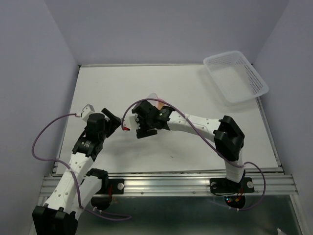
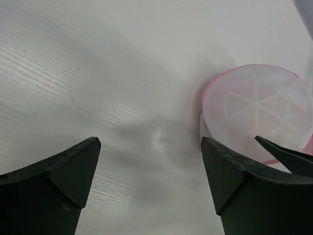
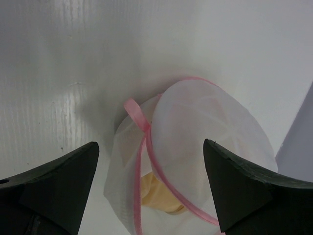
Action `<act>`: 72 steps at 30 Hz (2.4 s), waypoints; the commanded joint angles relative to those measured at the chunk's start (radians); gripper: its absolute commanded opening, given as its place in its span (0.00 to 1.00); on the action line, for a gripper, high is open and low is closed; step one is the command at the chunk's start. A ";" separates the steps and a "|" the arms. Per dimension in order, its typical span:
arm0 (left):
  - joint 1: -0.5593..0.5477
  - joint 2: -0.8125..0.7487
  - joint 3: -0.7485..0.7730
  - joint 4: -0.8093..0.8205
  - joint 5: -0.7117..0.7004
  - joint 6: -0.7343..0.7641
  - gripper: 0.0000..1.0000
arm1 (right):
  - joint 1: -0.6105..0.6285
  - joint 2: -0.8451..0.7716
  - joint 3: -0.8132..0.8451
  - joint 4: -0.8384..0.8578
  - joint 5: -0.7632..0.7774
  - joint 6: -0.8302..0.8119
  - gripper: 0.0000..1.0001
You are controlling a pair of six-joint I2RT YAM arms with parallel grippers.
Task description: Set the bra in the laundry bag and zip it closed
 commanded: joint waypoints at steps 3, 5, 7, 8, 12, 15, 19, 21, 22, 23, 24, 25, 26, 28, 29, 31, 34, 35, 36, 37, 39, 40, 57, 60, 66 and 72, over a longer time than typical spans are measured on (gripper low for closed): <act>0.006 -0.001 0.035 -0.012 -0.023 0.018 0.96 | 0.002 0.056 0.049 0.062 0.041 -0.031 0.92; 0.006 -0.013 0.031 -0.007 -0.021 0.019 0.97 | 0.002 0.073 0.064 0.080 0.053 -0.032 0.88; 0.006 -0.019 0.031 -0.005 -0.023 0.021 0.97 | -0.007 0.084 0.083 0.083 0.052 -0.018 0.86; 0.005 -0.020 0.032 -0.005 -0.023 0.019 0.96 | -0.016 0.087 0.089 0.086 0.052 -0.008 0.85; 0.006 -0.021 0.032 -0.005 -0.024 0.021 0.97 | -0.025 0.109 0.097 0.117 0.093 0.008 0.83; 0.006 -0.014 0.035 -0.005 -0.023 0.022 0.97 | -0.036 0.122 0.078 0.155 0.146 0.017 0.81; 0.006 -0.019 0.035 -0.008 -0.024 0.021 0.97 | -0.045 0.092 0.054 0.203 0.108 0.038 0.83; 0.006 -0.025 0.037 -0.013 -0.030 0.018 0.97 | -0.045 0.069 0.034 0.239 0.091 0.041 0.85; 0.006 -0.033 0.037 -0.016 -0.039 0.016 0.98 | -0.045 0.048 0.026 0.262 0.085 0.040 0.85; 0.006 -0.037 0.037 -0.016 -0.044 0.015 0.98 | -0.045 0.038 0.020 0.275 0.084 0.040 0.86; 0.006 -0.042 0.035 -0.016 -0.047 0.013 0.99 | -0.045 0.032 0.014 0.290 0.082 0.041 0.86; 0.006 -0.044 0.034 -0.012 -0.047 0.012 0.99 | -0.045 0.023 0.014 0.290 0.079 0.032 0.86; 0.006 -0.044 0.034 -0.012 -0.049 0.012 0.99 | -0.045 0.021 0.014 0.290 0.082 0.028 0.86; 0.008 -0.042 0.035 -0.012 -0.049 0.012 0.99 | -0.055 0.020 0.014 0.292 0.091 0.011 0.86; 0.006 -0.042 0.034 -0.013 -0.050 0.012 0.99 | -0.055 0.021 0.014 0.292 0.097 0.009 0.86; 0.006 -0.042 0.032 -0.015 -0.052 0.007 0.99 | -0.064 0.026 0.012 0.290 0.108 0.000 0.86; 0.006 -0.053 0.031 -0.022 -0.061 0.004 0.99 | -0.064 0.026 0.000 0.279 0.119 -0.026 0.83; 0.006 -0.056 0.032 -0.021 -0.061 0.002 0.99 | -0.073 0.026 0.000 0.270 0.124 -0.038 0.82; 0.006 -0.062 0.032 -0.019 -0.062 0.002 0.99 | -0.073 0.029 0.001 0.247 0.115 -0.040 0.81; 0.006 -0.063 0.032 -0.021 -0.064 0.001 0.99 | -0.085 0.030 0.009 0.229 0.099 -0.040 0.81; 0.006 -0.065 0.032 -0.021 -0.067 0.001 0.99 | -0.094 0.035 0.024 0.166 0.058 -0.038 0.80; 0.006 -0.063 0.032 -0.021 -0.069 -0.001 0.99 | -0.094 0.047 0.031 0.148 0.050 -0.038 0.80; 0.006 -0.060 0.035 -0.018 -0.076 0.001 0.99 | -0.133 0.115 0.107 0.112 0.022 -0.003 0.15; 0.006 -0.062 0.035 -0.010 -0.061 0.012 0.99 | -0.144 0.069 0.087 0.149 -0.043 0.047 0.05; 0.006 -0.067 0.014 0.091 0.081 0.064 0.99 | -0.195 -0.138 -0.110 0.368 -0.206 0.271 0.01; 0.006 -0.062 -0.020 0.231 0.243 0.107 0.99 | -0.257 -0.351 -0.363 0.575 -0.363 0.492 0.01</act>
